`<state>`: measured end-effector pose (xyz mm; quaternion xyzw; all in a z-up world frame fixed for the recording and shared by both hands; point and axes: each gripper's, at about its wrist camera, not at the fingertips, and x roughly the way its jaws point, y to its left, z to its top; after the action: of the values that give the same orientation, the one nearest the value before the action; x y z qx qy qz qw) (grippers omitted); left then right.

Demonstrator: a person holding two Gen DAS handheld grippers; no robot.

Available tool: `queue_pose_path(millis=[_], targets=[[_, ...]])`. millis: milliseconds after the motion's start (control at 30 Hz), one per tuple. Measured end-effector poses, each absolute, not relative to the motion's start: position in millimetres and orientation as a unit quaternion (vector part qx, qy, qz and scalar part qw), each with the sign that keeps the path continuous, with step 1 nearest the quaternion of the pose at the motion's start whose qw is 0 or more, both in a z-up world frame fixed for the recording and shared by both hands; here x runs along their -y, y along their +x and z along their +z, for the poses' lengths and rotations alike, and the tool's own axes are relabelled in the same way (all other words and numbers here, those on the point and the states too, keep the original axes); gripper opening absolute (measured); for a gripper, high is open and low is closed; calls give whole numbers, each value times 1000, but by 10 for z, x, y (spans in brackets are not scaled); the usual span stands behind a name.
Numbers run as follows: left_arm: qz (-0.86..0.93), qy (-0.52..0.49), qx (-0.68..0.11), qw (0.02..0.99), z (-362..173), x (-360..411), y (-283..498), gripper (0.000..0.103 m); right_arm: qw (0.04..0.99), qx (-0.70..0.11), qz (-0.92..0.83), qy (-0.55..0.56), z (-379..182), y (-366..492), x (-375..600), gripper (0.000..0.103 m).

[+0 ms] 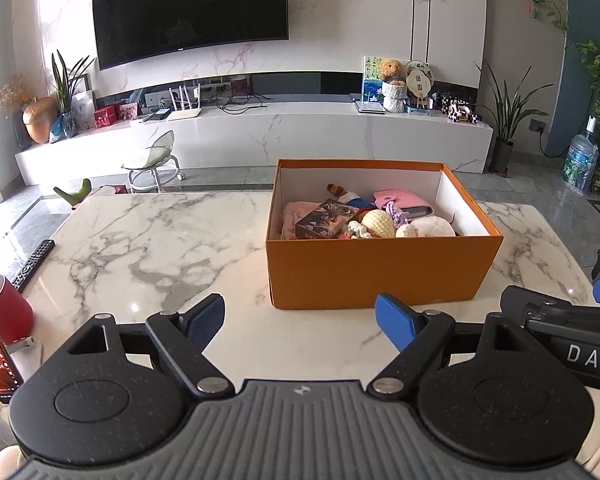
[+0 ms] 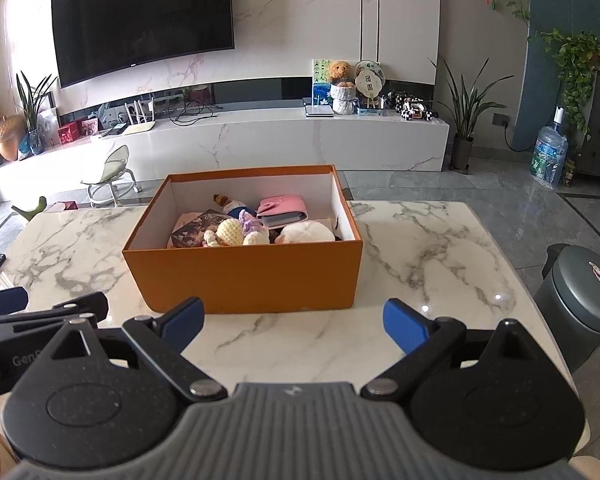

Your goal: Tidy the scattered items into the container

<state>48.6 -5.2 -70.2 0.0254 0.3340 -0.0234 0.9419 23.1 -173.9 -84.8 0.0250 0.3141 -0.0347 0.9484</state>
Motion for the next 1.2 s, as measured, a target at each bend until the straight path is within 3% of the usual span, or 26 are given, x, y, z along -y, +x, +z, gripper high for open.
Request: queue_pose_path(millis=[1200], targets=[[3,52,-365,929,-734,317,718,96,945,-320,-52,31,-918,452,1868,97]])
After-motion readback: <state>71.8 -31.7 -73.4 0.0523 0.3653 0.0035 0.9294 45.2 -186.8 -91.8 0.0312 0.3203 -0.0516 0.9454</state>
